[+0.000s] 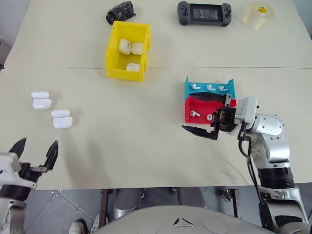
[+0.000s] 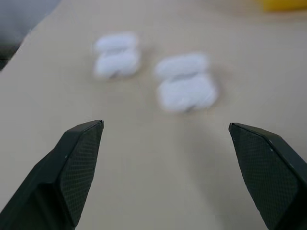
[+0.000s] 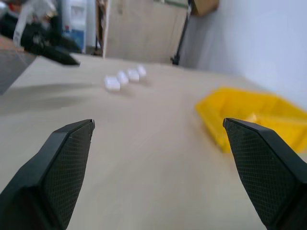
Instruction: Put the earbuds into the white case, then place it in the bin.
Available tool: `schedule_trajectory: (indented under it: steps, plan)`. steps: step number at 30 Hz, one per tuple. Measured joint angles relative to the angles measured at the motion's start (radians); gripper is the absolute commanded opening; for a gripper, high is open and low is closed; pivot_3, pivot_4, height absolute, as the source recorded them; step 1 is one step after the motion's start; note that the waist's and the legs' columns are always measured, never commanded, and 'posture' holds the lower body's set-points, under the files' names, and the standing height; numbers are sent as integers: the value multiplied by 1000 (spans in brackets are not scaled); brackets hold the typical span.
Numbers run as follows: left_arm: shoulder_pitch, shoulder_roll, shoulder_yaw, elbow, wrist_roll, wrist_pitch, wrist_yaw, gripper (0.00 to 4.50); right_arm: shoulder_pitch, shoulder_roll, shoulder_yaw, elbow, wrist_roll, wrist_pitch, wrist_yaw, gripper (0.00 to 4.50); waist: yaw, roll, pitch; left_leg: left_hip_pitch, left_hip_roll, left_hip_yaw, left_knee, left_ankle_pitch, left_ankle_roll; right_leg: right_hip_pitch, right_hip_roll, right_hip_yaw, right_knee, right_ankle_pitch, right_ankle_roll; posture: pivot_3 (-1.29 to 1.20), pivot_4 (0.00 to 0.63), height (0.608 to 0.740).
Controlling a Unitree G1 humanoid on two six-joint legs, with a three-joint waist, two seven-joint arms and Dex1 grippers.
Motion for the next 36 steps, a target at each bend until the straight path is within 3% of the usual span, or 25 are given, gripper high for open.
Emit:
schedule_trajectory:
  steps: [4, 8, 15, 18, 20, 27, 36]
  plan:
    - [0, 3, -25, -62, -25, 103, 45, 4457, -18, -14, 11, 0, 4, -3, 20, 4500, 7, -1, 0, 0, -1, 0, 0, 0, 0, 1, -1, 0, 0, 0, 0, 0, 150, 740]
    - [-77, 62, -41, -175, -98, 339, 169, 4457, -20, -74, 7, 22, 15, 34, 55, 4500, 6, -1, 0, 0, 0, -1, 0, 0, 0, 0, -1, -1, 0, 0, -1, 0, 150, 740]
    - [-377, 187, -31, -275, -228, 847, 432, 4457, -16, -80, 10, 31, 36, 79, 79, 4500, 3, -1, 0, 0, 0, -4, 1, 1, -3, -1, 1, -4, 4, -1, -1, 0, 150, 740]
    - [-636, 219, -14, -267, -220, 1185, 526, 4457, -14, -79, 17, 24, 43, 96, 80, 4500, 8, -1, 0, -1, -1, -7, 2, 2, -4, 0, 1, -6, 5, -1, -1, 0, 150, 740]
    - [-722, 225, -9, -255, -216, 1318, 559, 4457, -8, -78, 23, 12, 44, 101, 79, 4500, 7, -1, -1, -1, -2, -7, 2, 2, -4, 0, 1, -6, 5, -1, -1, 0, 150, 740]
    - [-825, 299, -49, -123, -236, 1384, 616, 4457, 33, -75, 23, -35, 46, 118, 56, 4500, 6, -1, 0, -2, 0, -9, 2, 2, -7, -1, 3, -8, 4, -1, -2, 0, 150, 740]
    - [-832, 385, -111, -9, -347, 1383, 647, 4457, 58, -61, 25, -67, 45, 120, 25, 4500, 5, -1, 0, -1, 0, -10, 2, 4, -10, 0, 3, -8, 5, -2, -3, 0, 150, 740]
